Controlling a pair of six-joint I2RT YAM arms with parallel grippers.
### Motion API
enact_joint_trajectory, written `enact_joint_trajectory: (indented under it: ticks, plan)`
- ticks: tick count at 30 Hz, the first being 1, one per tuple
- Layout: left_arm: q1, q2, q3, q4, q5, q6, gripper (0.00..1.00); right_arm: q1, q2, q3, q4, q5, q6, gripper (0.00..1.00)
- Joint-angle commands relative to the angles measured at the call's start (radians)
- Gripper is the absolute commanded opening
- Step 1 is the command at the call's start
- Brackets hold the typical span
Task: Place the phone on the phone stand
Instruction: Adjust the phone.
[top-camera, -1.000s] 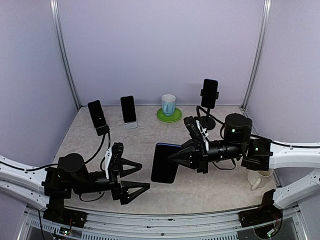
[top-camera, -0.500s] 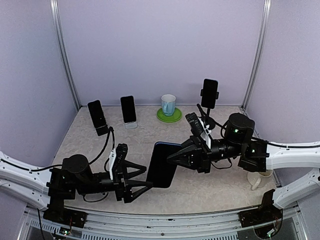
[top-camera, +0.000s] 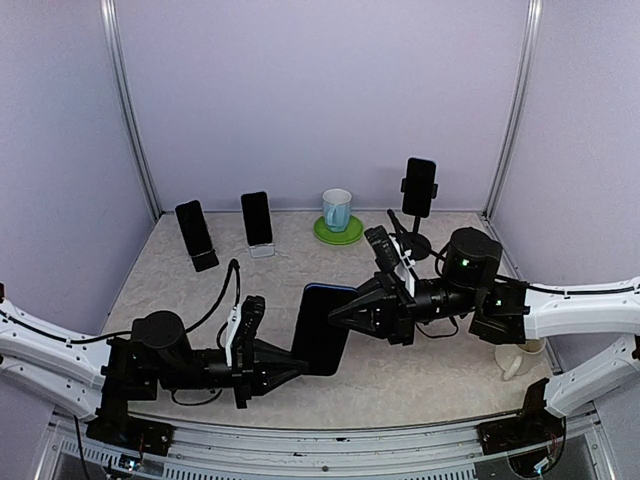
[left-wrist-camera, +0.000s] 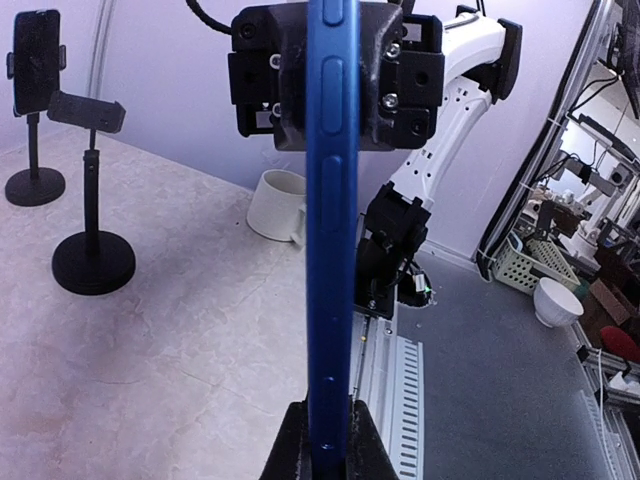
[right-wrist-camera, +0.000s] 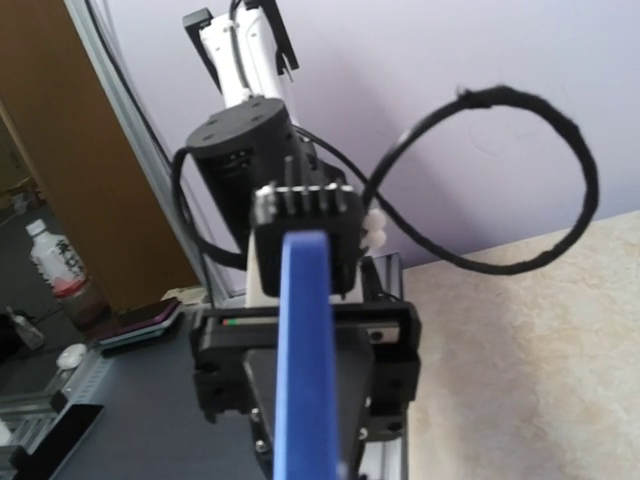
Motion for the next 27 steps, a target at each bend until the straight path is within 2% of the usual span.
enact_joint_trajectory:
  ticks: [1,4,6,8,10,13,15,20,27]
  plan:
    - [0.023,0.005,0.013,0.067,0.033,-0.006,0.00,0.007,-0.003,0.006,0.067,-0.028,-0.002,0.00]
    - [0.025,0.005,0.010,0.077,0.061,-0.002,0.00,0.007,-0.001,0.014,0.047,-0.042,-0.022,0.00]
    - [0.026,0.004,0.009,0.076,0.071,0.000,0.00,0.007,0.000,0.033,-0.013,-0.060,-0.055,0.15]
    - [0.026,0.002,0.009,0.070,0.079,0.000,0.00,0.007,-0.005,0.055,-0.079,-0.077,-0.092,0.37]
    - [0.026,-0.003,0.007,0.059,0.087,0.002,0.00,0.007,-0.012,0.072,-0.142,-0.095,-0.124,0.54]
    - [0.026,-0.014,0.003,0.050,0.096,0.003,0.00,0.007,-0.028,0.095,-0.229,-0.113,-0.171,0.67]
    - [0.027,-0.019,0.000,0.047,0.097,0.005,0.00,0.007,-0.035,0.108,-0.276,-0.114,-0.193,0.70]
    - [0.027,-0.007,0.006,0.047,0.119,0.008,0.00,0.006,-0.024,0.135,-0.331,-0.091,-0.206,0.71]
    - [0.025,0.047,0.030,0.058,0.152,0.000,0.00,0.005,0.023,0.179,-0.344,-0.110,-0.167,0.65]
